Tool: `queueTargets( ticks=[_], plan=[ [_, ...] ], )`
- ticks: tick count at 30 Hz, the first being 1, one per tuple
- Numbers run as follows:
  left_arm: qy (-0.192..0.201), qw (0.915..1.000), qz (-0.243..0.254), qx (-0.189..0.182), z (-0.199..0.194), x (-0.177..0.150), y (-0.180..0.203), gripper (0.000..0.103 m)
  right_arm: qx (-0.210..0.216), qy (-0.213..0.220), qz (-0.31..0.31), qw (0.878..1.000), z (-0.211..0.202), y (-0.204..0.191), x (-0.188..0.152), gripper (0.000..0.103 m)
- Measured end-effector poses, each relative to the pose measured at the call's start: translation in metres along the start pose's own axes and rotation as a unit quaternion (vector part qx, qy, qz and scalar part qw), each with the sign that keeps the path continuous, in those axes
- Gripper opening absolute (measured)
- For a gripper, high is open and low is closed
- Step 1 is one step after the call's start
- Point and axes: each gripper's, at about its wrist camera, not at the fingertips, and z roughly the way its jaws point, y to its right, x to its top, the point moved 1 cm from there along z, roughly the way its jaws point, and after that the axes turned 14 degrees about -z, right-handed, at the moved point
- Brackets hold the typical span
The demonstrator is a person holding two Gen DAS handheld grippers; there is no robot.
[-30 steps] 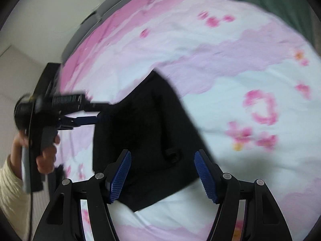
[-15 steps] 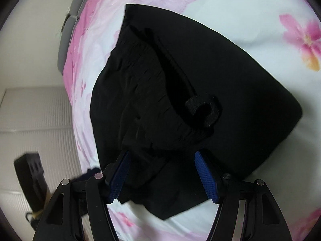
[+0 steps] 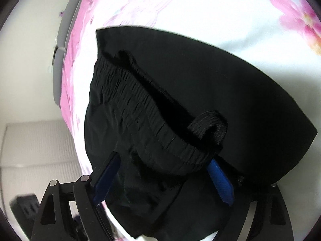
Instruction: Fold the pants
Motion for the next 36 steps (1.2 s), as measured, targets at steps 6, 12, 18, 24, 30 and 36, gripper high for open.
queueTargets(
  ticks=[6, 12, 18, 24, 30, 36],
  plan=[
    [-0.007, 0.9999, -0.012, 0.002, -0.001, -0.012, -0.007, 0.069, -0.034, 0.001, 0.003, 0.999, -0.024, 0.006, 0.002, 0.035],
    [-0.01, 0.9996, -0.025, -0.001, -0.002, -0.017, -0.016, 0.069, -0.093, 0.03, -0.116, 0.988, -0.055, -0.04, 0.019, 0.026],
    [0.001, 0.9997, -0.023, -0.005, -0.01, -0.019, -0.017, 0.069, -0.138, 0.013, -0.151, 0.979, -0.056, -0.043, 0.036, 0.026],
    [0.006, 0.9996, -0.026, 0.013, -0.012, -0.019, -0.024, 0.069, -0.174, -0.006, -0.166, 0.971, -0.054, -0.04, 0.035, 0.041],
    [0.02, 0.9988, -0.034, 0.03, -0.029, -0.031, -0.045, 0.07, -0.233, 0.002, -0.194, 0.953, -0.078, -0.033, 0.04, 0.066],
    [0.03, 0.9978, -0.053, 0.026, -0.052, -0.053, -0.072, 0.071, -0.273, 0.056, -0.217, 0.935, -0.138, -0.058, 0.017, 0.068]
  ],
)
